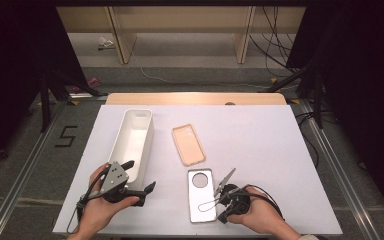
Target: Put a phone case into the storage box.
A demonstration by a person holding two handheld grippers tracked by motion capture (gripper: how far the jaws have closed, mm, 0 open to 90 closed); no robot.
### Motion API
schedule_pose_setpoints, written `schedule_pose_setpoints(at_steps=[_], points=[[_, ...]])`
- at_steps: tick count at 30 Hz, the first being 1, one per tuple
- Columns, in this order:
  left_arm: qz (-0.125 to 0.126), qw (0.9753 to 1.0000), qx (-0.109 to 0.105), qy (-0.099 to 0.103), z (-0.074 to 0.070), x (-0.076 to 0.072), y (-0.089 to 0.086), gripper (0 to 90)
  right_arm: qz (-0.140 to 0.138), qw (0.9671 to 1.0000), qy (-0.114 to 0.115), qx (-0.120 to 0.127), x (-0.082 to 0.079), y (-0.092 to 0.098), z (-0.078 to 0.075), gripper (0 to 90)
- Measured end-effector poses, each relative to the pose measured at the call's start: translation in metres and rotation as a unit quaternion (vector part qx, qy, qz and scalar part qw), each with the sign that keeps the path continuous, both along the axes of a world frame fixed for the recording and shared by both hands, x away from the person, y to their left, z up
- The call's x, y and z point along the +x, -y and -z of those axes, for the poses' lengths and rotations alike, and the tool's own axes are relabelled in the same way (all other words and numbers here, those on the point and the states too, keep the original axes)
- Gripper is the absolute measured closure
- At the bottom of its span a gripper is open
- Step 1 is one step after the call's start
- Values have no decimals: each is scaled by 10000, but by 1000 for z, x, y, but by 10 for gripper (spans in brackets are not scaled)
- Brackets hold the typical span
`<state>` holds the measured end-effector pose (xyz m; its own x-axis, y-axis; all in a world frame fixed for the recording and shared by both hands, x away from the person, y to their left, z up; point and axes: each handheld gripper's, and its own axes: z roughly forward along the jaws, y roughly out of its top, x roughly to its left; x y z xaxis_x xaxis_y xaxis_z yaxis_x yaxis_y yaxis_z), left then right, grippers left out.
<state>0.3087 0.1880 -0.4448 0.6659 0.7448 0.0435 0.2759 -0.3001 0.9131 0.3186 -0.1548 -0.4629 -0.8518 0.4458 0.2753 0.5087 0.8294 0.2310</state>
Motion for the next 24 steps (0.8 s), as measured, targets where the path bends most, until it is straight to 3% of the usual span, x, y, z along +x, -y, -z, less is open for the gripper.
schedule_pose_setpoints(at_steps=[11,16,20,24], points=[[8,10000,-1,4,0,0,0,46,-82,9999,60,1,0,-1,-1,863],[15,10000,-3,1,0,0,0,46,-244,9976,598,-237,1,1,-9,683],[16,10000,-8,-1,0,0,0,46,-342,9946,972,-149,3,4,-16,516],[23,10000,-5,0,0,0,0,46,-443,9884,1443,-140,5,3,-22,361]])
